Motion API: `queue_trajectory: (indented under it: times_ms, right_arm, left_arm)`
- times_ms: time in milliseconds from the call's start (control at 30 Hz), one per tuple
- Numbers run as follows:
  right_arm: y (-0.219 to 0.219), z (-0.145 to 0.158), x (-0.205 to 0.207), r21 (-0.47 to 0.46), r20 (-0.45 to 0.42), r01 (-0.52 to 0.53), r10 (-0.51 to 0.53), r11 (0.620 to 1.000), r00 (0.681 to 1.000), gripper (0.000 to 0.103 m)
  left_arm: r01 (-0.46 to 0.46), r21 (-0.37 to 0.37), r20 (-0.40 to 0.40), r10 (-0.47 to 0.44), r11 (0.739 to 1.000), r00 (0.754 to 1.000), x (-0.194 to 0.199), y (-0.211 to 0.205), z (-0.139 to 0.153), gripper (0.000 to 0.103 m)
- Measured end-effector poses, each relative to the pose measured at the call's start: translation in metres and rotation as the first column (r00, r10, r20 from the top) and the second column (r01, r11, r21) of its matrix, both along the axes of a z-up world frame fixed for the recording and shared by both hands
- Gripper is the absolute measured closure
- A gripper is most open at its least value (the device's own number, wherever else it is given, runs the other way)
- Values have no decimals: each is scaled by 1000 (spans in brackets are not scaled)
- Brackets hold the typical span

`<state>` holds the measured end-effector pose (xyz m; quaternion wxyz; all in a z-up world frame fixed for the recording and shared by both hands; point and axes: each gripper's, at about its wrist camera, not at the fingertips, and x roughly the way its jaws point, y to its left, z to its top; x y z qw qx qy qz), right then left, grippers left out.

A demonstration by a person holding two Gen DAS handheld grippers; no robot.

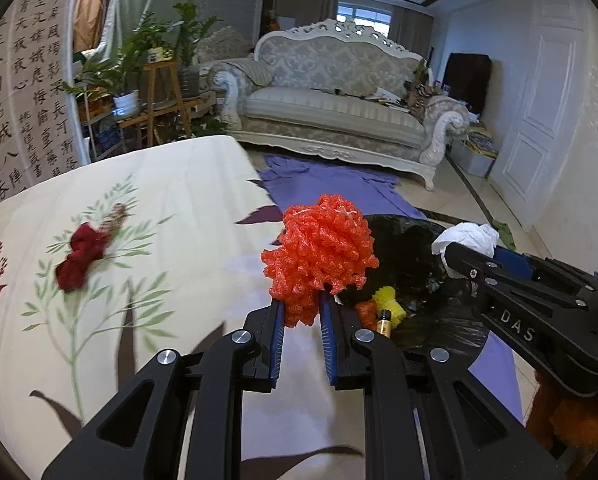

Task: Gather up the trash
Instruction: 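Carry the red mesh bag and tissue ball over the bin and open both tools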

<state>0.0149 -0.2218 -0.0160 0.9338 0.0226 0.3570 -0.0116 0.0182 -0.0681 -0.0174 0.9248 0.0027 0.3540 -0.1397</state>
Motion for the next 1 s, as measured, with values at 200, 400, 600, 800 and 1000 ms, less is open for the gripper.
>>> queue_trajectory:
  times_ms: [200,400,600,800,1000]
  right_arm:
    - [-16,-4,5,13,0,20,-20,1000,1000,71]
    - [-28,-11,14,29,-13,32,-32,999,999,71]
    - [-39,-14,22,48,-13,48,-47,998,999,64]
    - [-51,-17,27,65,-10,78,-78,995,997,57]
    - [-56,-22,27,71,-23,93,-92,993,996,57]
  left_arm:
    - [21,30,-21,-21,999,1000,11,-21,-11,85]
    - [37,55,-36,-36,998,999,24,-36,-18,85]
    - [65,65,-60,-61,996,996,36,-48,-24,84]
    - [63,47,-81,-59,997,995,39,-45,-26,57]
    - [52,37,-82,-48,998,995,37,-44,-26,54]
